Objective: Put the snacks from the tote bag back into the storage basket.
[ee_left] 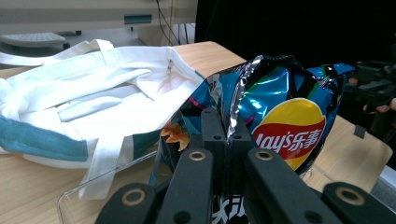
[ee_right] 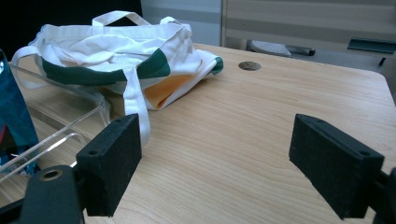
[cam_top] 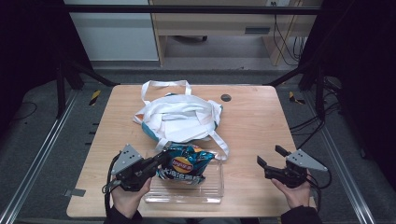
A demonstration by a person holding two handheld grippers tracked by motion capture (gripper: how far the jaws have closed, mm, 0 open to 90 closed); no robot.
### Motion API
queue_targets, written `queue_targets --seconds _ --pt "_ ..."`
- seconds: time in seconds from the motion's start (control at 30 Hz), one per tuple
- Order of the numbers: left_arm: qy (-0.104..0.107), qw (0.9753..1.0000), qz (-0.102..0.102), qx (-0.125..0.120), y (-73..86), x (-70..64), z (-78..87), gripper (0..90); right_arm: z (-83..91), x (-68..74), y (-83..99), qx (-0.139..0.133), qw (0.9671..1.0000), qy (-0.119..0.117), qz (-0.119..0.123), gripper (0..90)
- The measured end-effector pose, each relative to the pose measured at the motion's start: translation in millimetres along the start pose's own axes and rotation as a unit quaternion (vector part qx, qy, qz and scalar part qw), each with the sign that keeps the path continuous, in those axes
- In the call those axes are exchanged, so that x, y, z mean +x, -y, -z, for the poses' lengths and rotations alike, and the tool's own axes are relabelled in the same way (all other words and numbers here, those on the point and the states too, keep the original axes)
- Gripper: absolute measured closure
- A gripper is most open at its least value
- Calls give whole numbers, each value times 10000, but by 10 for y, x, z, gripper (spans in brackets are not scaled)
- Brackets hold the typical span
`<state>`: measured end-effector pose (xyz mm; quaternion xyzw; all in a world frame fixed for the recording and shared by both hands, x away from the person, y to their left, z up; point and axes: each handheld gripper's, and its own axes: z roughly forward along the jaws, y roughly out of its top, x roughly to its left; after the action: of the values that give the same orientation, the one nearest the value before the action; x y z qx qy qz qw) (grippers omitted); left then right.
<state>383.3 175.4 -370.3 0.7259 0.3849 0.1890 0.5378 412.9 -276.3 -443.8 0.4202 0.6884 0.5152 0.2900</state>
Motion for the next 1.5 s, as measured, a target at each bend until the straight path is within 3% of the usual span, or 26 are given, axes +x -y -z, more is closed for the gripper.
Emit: queue_targets --seconds 0.13,0.6,0.8,1.03,1.1,1.33,1.4,1.5 --pt "1 10000 68 18 15 27 -24 899 -1 -2 0 -4 10000 9 1 170" --pt "-349 9991 248 28 39 188 -178 890 -10 -2 1 28 10000 21 53 170" --pt "-420 9989 200 -13 23 201 -213 867 -9 -2 1 20 10000 26 40 171" --pt "-518 9984 160 -154 -9 231 -278 776 -10 -3 1 24 10000 30 50 170" --pt "-547 9983 154 -150 -15 254 -303 707 -13 -5 1 43 10000 37 62 170" --pt "-432 9984 122 -354 -51 304 -338 570 -16 -5 3 59 9999 50 69 170" --pt "-366 9984 91 -417 -59 315 -350 555 -16 -4 3 59 9999 50 71 171" --pt "-426 9980 -3 -460 -80 317 -373 550 -17 -5 4 71 9999 51 76 170"
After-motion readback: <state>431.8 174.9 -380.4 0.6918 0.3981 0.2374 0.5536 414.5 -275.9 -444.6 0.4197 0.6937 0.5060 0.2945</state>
